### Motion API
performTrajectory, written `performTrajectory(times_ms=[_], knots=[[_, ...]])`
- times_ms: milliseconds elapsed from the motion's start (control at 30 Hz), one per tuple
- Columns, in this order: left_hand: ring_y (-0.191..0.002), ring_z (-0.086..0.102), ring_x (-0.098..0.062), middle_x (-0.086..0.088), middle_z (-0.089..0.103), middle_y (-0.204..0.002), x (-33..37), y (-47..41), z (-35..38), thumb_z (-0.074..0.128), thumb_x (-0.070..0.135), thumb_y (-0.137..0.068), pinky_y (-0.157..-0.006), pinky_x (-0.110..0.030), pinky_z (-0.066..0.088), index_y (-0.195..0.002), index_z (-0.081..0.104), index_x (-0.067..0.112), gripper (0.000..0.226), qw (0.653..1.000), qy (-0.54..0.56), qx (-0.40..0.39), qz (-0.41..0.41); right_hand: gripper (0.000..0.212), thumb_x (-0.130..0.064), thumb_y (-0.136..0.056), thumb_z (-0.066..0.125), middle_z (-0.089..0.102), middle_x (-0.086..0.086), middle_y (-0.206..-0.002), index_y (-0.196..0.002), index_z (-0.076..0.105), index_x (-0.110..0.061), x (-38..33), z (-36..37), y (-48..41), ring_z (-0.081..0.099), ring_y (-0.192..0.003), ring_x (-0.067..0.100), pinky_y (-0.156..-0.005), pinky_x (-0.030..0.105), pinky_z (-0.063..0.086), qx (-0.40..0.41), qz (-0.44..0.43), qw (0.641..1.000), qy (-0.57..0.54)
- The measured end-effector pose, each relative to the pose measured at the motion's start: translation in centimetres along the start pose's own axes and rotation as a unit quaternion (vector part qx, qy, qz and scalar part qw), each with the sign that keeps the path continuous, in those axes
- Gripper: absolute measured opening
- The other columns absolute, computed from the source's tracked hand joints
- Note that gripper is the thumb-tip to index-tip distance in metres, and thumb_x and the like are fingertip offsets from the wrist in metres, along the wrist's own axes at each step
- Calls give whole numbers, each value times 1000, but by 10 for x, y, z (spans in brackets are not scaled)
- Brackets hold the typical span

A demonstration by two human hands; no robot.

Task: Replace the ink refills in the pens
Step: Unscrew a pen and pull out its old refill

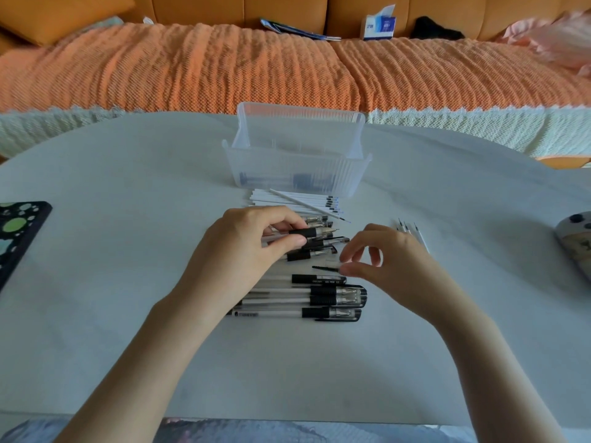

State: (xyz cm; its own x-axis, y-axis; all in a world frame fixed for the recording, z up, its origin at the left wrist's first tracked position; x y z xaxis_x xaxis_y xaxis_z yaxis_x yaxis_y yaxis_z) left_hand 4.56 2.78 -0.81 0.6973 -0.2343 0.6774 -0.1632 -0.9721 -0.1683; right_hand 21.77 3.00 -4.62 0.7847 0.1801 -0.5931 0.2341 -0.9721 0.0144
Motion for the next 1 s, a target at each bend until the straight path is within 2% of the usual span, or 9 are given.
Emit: performTrajectory(times_ms=[167, 333, 467, 567, 700, 1000], knots=[[-83, 54, 13, 30, 58, -70, -1, 0, 0, 71, 37, -77, -67, -4, 38, -89, 70, 40, 12, 1000, 4, -1, -4, 9, -30, -78, 72, 59, -15, -83, -79, 63, -28, 0, 3, -1, 52, -71, 8, -69, 24, 44, -8, -5, 1000, 5], [-87, 55, 9, 26, 62, -77, -3, 0, 0, 71, 35, -77, -71, -9, 40, -89, 70, 40, 13, 1000, 8, -5, -6, 7, -26, -79, 72, 60, -12, -84, -81, 65, -26, -2, 6, -1, 52, -72, 5, -66, 12, 40, -20, -15, 1000, -2], [-85, 56, 7, 24, 64, -80, -2, -1, -1, 71, 36, -77, -75, -13, 43, -90, 70, 39, 13, 1000, 10, -5, -6, 10, -19, -78, 73, 66, -10, -75, -80, 65, -24, 1, -16, -1, 59, -68, 2, -60, 8, 38, 42, -16, 996, -79], [-82, 59, 5, 20, 66, -82, -2, -1, -2, 72, 35, -76, -77, -18, 46, -90, 70, 38, 14, 1000, 11, -1, -4, 12, -12, -77, 73, 65, -7, -67, -79, 65, -21, 2, -30, 0, 62, -63, 8, -60, 16, 45, 68, -10, 986, -152], [-83, 60, 4, 19, 67, -83, 0, -1, -2, 72, 35, -76, -79, -22, 48, -90, 70, 39, 14, 1000, 11, -3, -3, 15, -6, -78, 71, 65, -5, -66, -80, 65, -20, 0, -36, 1, 61, -64, 13, -66, 26, 46, 88, -16, 980, -180], [-81, 62, 5, 19, 69, -80, 3, -1, 5, 75, 32, -74, -80, -23, 49, -87, 72, 36, 14, 999, 37, -9, 3, 13, -12, -76, 73, 65, -7, -66, -80, 67, -23, -14, -26, 0, 60, -68, 14, -71, 27, 47, 78, -31, 981, -177]])
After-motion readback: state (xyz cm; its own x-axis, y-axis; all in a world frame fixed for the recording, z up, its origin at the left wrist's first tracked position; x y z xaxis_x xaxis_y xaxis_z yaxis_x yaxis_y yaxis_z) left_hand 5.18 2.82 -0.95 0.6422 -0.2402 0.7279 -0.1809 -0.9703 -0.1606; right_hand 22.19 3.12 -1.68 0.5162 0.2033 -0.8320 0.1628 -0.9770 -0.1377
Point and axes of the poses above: each hand's wrist, its own y-axis away from the middle knuckle, its own z-axis out of the palm, x = y × z, the point moved 10 cm from there along -y, towards the middle knuckle
